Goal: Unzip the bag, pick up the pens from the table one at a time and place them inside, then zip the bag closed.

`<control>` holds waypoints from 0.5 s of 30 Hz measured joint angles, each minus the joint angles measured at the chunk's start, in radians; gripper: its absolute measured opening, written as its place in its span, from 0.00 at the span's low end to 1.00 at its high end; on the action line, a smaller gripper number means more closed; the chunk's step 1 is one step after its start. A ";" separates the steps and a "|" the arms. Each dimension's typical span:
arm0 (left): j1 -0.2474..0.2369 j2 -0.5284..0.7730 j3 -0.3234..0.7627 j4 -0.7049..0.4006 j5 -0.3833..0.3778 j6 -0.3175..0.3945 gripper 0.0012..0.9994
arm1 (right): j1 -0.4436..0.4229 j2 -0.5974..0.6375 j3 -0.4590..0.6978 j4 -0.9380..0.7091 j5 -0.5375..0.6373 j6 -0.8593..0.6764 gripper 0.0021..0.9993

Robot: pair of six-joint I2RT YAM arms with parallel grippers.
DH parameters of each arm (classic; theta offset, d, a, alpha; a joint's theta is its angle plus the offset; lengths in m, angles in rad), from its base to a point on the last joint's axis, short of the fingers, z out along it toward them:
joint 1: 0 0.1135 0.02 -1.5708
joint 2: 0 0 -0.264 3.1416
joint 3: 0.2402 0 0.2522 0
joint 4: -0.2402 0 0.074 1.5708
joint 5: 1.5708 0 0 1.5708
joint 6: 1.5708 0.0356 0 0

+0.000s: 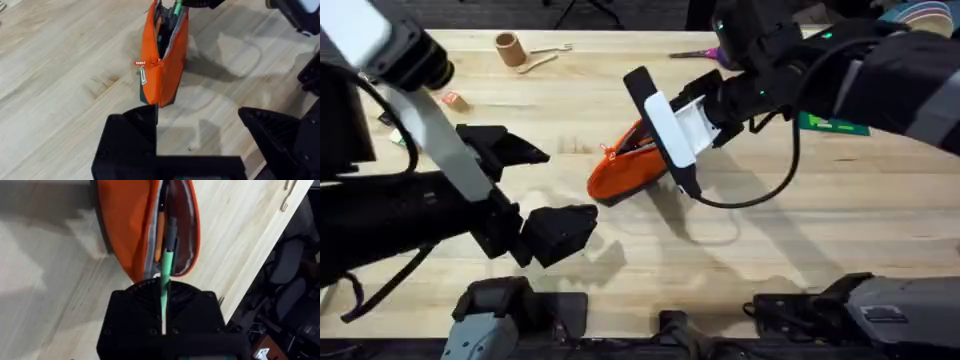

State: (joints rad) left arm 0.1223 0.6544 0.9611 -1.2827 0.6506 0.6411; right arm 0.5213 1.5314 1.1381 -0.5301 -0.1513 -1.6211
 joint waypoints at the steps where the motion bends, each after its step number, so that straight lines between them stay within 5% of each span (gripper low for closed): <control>1: 0.000 0.000 0.000 0.000 0.000 0.000 0.99 | 0.001 0.007 0.000 0.009 0.000 0.000 0.03; 15: 0.000 0.000 0.000 0.000 0.000 0.000 0.99 | 0.092 0.066 0.000 0.076 -0.003 -0.003 0.03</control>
State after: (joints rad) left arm 0.1223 0.6544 0.9611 -1.2827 0.6506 0.6411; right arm 0.6134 1.5973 1.1381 -0.4537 -0.1539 -1.6241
